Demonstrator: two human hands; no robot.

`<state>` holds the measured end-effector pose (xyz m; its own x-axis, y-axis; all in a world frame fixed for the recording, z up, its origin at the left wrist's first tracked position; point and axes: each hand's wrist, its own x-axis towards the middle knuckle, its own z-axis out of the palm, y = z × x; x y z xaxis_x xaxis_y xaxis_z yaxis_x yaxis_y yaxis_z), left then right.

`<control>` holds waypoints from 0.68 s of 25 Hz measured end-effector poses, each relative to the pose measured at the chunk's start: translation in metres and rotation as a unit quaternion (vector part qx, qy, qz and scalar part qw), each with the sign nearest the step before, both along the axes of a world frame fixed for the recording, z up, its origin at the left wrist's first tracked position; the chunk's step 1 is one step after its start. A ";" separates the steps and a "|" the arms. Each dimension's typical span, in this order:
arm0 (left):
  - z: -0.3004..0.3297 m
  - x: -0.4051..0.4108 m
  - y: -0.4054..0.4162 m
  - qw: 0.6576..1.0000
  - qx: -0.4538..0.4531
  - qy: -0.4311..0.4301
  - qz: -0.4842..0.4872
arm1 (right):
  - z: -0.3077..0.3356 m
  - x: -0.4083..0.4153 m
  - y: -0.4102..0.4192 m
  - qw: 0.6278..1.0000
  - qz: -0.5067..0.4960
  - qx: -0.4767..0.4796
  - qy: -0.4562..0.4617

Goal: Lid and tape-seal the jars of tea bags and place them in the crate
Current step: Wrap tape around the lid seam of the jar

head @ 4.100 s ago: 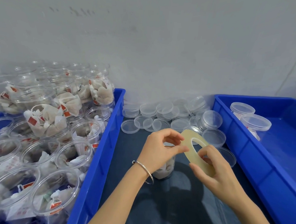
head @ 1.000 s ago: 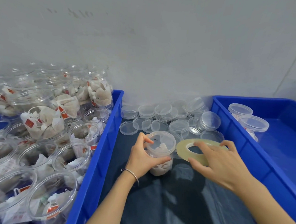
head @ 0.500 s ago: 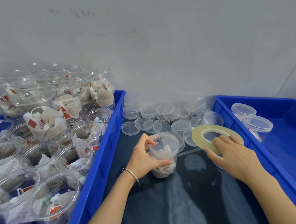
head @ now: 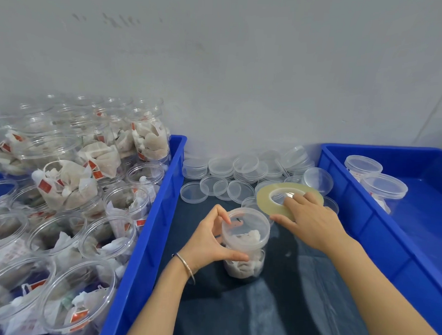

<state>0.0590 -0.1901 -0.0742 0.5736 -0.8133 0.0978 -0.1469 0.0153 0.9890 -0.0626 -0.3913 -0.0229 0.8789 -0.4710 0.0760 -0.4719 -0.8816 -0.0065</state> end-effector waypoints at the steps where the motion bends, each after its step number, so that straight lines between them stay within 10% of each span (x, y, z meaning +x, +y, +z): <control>1: 0.000 0.000 0.001 1.000 0.000 0.008 -0.013 | -0.001 0.002 0.003 1.000 0.007 -0.003 -0.003; 17: -0.004 -0.017 0.014 0.998 -0.012 -0.028 0.054 | -0.007 -0.014 0.021 0.993 0.047 0.100 -0.042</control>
<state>0.0415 -0.1758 -0.0783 0.6502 -0.7446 0.1512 -0.2038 0.0209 0.9788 -0.0763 -0.3705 -0.0298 0.9139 -0.4010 0.0638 -0.3788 -0.8986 -0.2214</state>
